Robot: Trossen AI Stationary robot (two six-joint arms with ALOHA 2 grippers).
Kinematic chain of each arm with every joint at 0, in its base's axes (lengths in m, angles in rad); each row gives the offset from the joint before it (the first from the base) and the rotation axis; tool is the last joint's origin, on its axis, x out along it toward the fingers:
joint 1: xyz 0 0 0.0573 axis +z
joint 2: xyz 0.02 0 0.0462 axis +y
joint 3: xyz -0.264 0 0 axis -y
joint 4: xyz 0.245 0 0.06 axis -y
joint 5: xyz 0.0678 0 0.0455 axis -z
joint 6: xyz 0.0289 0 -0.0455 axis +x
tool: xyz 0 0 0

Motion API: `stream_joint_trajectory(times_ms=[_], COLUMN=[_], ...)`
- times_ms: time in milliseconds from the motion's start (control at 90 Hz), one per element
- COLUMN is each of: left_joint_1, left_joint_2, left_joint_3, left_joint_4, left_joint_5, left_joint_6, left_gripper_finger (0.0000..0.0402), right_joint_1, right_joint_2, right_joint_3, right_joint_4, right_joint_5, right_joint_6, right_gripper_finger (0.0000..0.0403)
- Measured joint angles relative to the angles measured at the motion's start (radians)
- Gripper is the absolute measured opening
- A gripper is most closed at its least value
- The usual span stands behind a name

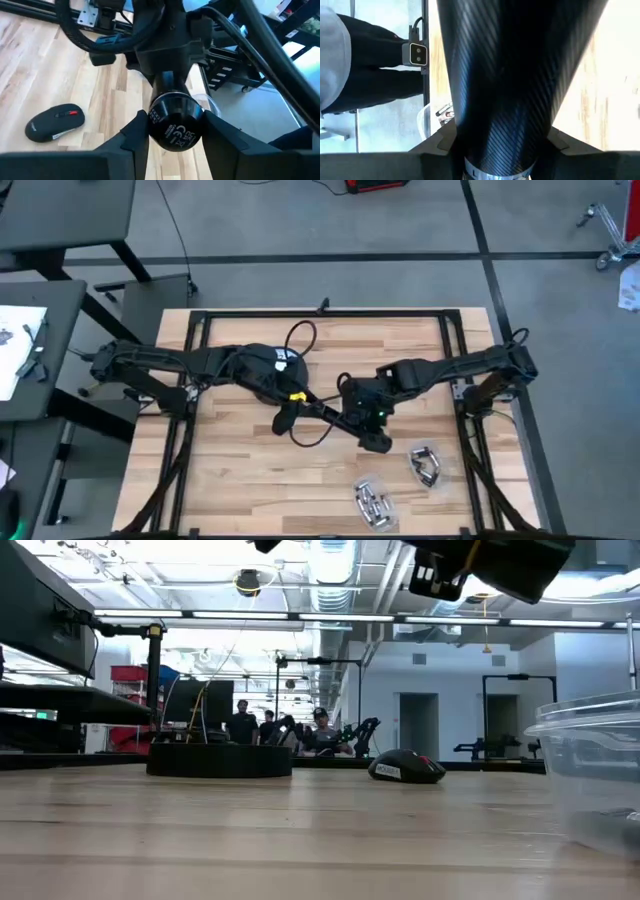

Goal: Insert battery
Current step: Close the black flashlight battery compartment

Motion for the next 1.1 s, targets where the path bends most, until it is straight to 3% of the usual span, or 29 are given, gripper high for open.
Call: stream_joint_trajectory(times_ms=[656,1100], left_joint_1=[0.002,-0.008], left_joint_2=[0.0,0.032], left_joint_3=[0.0,0.002], left_joint_4=[-0.01,0.0], left_joint_5=[0.001,0.082], left_joint_6=[0.009,0.068], left_gripper_finger=[0.0123,0.0123], right_joint_1=[-0.021,-0.053], right_joint_2=[0.0,0.001], right_joint_3=[0.0,-0.005], right_joint_4=[0.047,0.108], right_joint_5=[-0.005,-0.215], right_joint_6=[0.0,0.032], right_gripper_finger=[0.0134,0.0134])
